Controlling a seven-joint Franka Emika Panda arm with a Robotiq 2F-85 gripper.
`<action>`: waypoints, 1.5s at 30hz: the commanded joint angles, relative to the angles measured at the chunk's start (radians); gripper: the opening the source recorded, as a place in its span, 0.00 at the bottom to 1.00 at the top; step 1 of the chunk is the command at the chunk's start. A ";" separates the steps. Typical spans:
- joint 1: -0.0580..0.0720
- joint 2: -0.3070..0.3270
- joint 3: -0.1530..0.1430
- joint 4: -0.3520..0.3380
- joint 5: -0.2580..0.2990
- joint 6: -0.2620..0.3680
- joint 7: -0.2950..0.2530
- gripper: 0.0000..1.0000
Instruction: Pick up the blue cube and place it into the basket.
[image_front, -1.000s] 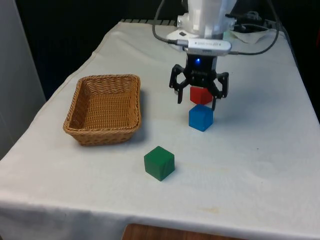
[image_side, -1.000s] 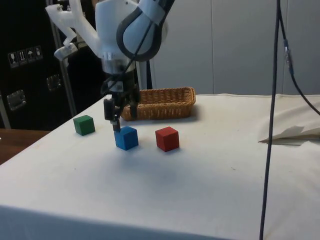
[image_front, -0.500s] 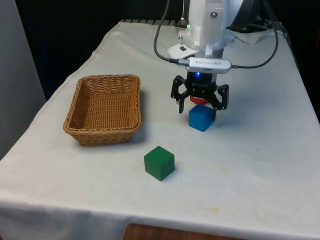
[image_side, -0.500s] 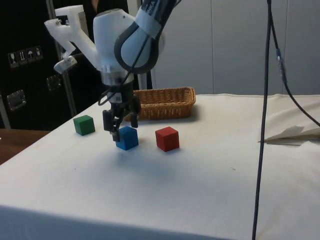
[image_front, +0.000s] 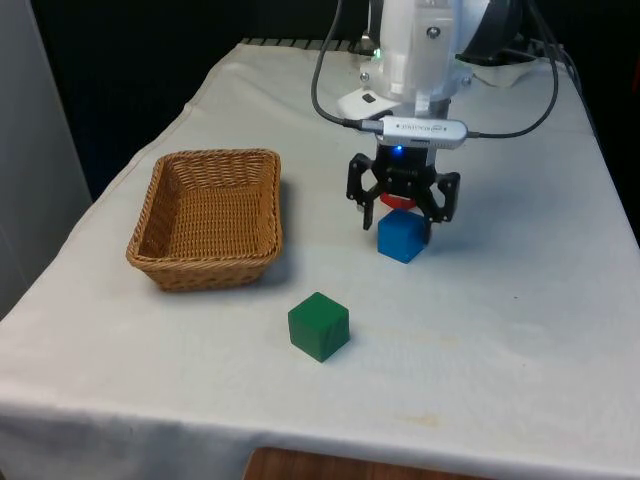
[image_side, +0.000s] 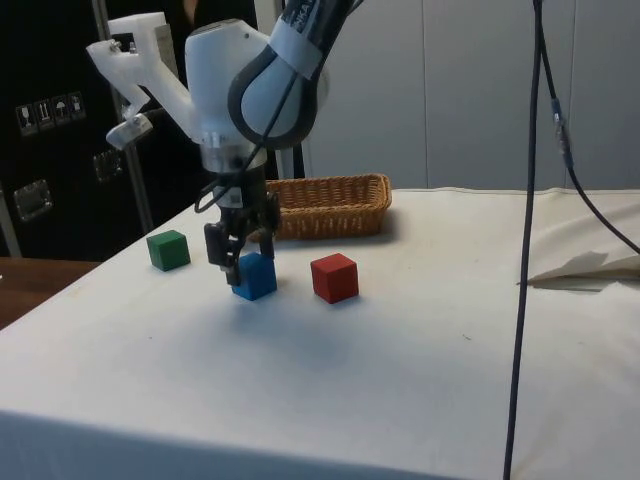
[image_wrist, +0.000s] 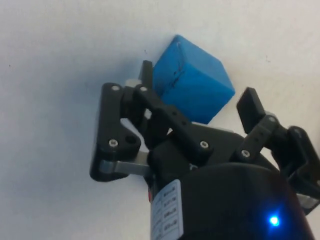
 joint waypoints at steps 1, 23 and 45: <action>0.002 0.002 -0.002 0.004 -0.003 0.000 0.003 0.80; 0.000 -0.050 0.001 0.006 0.003 -0.049 0.002 0.03; -0.020 -0.171 -0.019 0.007 0.008 -0.156 -0.043 0.03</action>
